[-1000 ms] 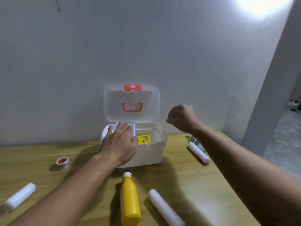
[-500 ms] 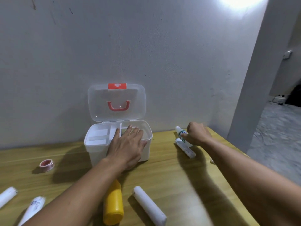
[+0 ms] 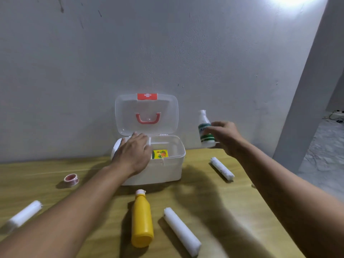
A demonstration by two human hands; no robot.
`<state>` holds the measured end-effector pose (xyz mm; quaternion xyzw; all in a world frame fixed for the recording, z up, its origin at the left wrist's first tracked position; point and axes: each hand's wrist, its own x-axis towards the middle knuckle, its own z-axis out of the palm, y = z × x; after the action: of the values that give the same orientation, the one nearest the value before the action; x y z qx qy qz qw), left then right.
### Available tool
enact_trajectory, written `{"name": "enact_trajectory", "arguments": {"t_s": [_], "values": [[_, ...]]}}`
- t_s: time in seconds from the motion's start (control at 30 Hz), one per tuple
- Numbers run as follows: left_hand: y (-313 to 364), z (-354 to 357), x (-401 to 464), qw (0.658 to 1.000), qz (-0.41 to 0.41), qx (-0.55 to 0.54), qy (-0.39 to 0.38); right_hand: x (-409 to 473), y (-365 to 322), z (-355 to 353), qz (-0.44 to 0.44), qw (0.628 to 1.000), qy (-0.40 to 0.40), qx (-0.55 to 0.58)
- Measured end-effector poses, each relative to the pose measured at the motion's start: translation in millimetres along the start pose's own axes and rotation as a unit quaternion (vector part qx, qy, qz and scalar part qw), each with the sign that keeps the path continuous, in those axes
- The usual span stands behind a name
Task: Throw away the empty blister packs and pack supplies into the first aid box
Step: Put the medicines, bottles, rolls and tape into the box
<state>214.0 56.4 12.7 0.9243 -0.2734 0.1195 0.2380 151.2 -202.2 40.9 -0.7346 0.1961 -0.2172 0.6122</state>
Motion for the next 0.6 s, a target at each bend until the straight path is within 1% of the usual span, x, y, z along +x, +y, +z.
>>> {"name": "enact_trajectory", "arguments": {"t_s": [0.1, 0.17, 0.2, 0.27, 0.33, 0.4, 0.53, 0.6], "values": [[-11, -6, -4, 0.999, -0.037, -0.016, -0.001, -24, -28, 27, -0.03, 0.994, -0.098, 0.049], [-16, -8, -7, 0.998, -0.059, -0.009, -0.003, -31, -37, 46, -0.047, 0.989, -0.135, 0.039], [-18, -7, -8, 0.997, -0.07, -0.001, -0.011, -32, -39, 55, -0.055, 0.988, -0.144, 0.014], [-22, -4, -10, 0.996, -0.078, 0.025, -0.04, -34, -40, 70, -0.072, 0.983, -0.151, -0.077], [-26, 1, -11, 0.995, -0.058, 0.056, -0.063, -36, -38, 82, -0.085, 0.97, -0.165, -0.158], [-27, 3, -12, 0.995, -0.043, 0.067, -0.064, -38, -35, 92, -0.084, 0.955, -0.187, -0.215], [-25, 4, -13, 0.995, -0.027, 0.077, -0.054, -38, -32, 102, -0.073, 0.931, -0.222, -0.28], [-24, 5, -13, 0.995, -0.022, 0.078, -0.05, -37, -32, 105, -0.073, 0.923, -0.225, -0.304]]}}
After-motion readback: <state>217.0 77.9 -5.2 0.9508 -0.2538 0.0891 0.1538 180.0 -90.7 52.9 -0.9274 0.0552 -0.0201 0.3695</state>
